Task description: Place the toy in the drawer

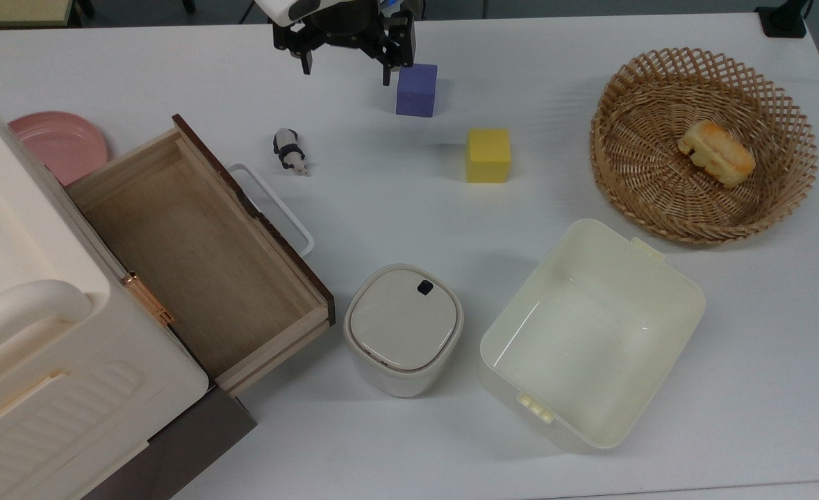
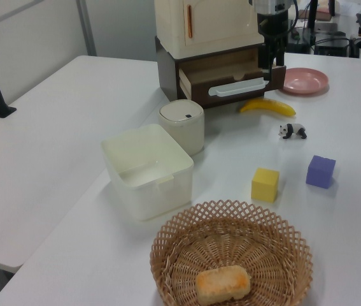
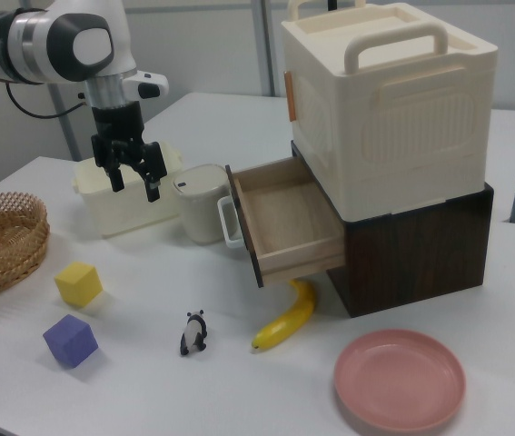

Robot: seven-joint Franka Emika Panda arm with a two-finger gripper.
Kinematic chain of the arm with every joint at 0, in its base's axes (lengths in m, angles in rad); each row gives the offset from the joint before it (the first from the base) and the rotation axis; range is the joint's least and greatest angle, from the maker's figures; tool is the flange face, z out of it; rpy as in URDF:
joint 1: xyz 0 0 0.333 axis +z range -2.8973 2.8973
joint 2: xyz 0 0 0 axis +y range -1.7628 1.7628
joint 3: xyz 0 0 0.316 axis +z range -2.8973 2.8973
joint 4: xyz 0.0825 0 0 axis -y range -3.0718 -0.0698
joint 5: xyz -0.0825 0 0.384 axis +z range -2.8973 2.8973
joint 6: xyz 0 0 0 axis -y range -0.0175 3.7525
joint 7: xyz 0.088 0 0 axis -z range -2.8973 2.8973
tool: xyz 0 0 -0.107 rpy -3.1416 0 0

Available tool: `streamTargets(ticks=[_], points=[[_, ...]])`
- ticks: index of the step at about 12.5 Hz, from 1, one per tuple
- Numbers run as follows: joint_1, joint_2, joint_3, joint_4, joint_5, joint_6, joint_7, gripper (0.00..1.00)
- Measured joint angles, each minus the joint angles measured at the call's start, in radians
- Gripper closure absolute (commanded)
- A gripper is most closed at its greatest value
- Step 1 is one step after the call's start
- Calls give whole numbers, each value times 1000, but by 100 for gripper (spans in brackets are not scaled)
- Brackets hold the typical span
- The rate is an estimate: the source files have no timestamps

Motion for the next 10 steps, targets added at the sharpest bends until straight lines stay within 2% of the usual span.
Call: streamTargets(ticks=[10], points=[[-1, 0, 0, -2, 16, 0, 0, 0]])
